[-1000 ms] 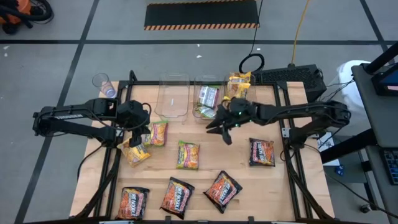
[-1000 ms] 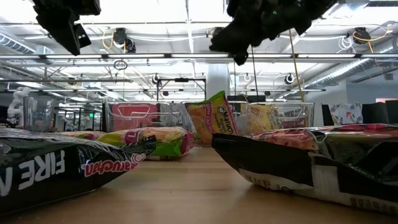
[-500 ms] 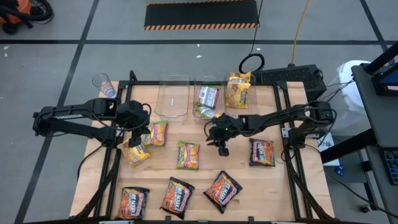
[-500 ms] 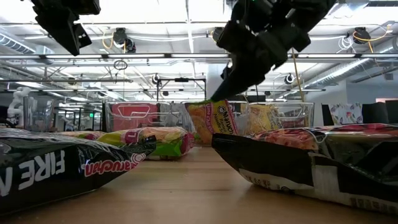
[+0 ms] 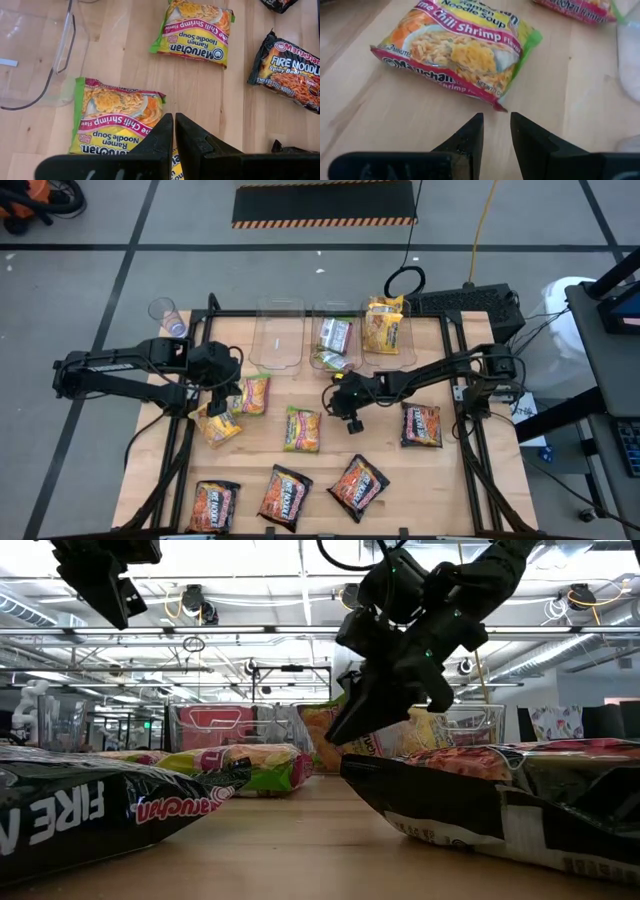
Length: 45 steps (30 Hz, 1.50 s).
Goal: Sort Maruchan noodles
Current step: Put the green noodle pack into the center transparent bin
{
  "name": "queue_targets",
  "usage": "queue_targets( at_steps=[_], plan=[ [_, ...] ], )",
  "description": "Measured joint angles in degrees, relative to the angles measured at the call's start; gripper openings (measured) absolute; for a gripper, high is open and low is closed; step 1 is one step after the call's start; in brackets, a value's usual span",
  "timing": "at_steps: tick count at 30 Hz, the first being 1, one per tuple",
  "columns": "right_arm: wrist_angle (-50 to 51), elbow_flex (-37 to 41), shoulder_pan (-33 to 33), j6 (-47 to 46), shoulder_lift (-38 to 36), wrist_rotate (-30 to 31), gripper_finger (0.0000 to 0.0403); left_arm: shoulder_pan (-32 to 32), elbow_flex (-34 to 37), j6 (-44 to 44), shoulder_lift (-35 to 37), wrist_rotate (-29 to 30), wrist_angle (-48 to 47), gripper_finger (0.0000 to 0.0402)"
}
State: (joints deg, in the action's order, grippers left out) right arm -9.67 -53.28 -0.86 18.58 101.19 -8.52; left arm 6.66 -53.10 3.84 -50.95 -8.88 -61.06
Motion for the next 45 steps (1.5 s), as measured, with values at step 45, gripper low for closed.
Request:
queue_targets(
  at_steps=[45],
  plan=[
    [-14.4, 0.0, 0.0, 12.1, 8.7, -2.1, 0.0093, 0.0, 0.0, 0.8, 0.0, 0.0, 0.1, 0.0024]
  ],
)
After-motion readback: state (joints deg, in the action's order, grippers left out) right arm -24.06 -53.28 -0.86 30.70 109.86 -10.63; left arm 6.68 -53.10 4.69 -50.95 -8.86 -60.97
